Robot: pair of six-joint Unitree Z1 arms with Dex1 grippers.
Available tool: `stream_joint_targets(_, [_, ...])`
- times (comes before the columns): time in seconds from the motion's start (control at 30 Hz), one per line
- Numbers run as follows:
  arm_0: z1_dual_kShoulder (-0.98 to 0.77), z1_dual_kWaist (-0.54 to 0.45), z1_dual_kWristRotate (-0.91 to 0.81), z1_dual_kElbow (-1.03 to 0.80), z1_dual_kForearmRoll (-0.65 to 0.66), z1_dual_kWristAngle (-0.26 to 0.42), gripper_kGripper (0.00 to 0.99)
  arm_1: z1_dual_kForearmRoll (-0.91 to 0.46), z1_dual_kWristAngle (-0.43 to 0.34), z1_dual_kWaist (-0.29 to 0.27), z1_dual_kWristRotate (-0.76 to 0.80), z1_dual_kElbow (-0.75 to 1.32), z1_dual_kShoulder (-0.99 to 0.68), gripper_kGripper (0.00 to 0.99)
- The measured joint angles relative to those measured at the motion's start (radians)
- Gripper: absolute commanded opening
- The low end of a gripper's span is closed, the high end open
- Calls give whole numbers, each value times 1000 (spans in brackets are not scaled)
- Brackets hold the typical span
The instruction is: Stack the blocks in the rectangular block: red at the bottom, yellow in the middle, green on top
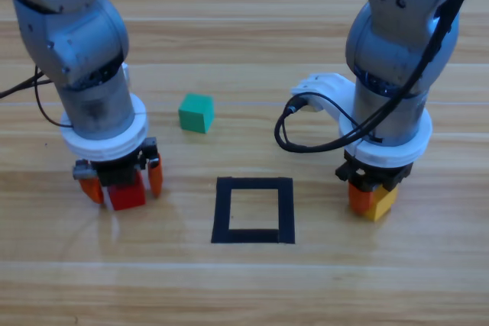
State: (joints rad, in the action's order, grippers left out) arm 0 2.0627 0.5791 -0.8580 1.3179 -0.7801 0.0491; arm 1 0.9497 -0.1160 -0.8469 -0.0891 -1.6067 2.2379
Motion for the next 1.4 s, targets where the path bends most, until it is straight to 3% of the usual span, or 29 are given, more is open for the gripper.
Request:
stream_joint_targets(0.1, [5,0,3,3,3,0,359,34,3,8,0,-4,-1,3])
stream_joint_targets(0.23, [5,-5,46,3,3,0,259,50,15,42,0,2,-17,5])
stream_joint_targets(0.4, [4,-14,90,3,3,0,43,50,83,110,0,32,-52,5])
stream_joint_targets(0.63, [-29,-2,106,13,-21,0,32,51,107,148,-11,32,-150,3])
stream_joint_targets(1.0, [-9,211,31,204,-108,0,0,27,111,148,-21,73,-169,5])
stream_joint_targets(1.4, [90,290,-26,286,-120,0,0,7,164,149,-48,79,-198,5])
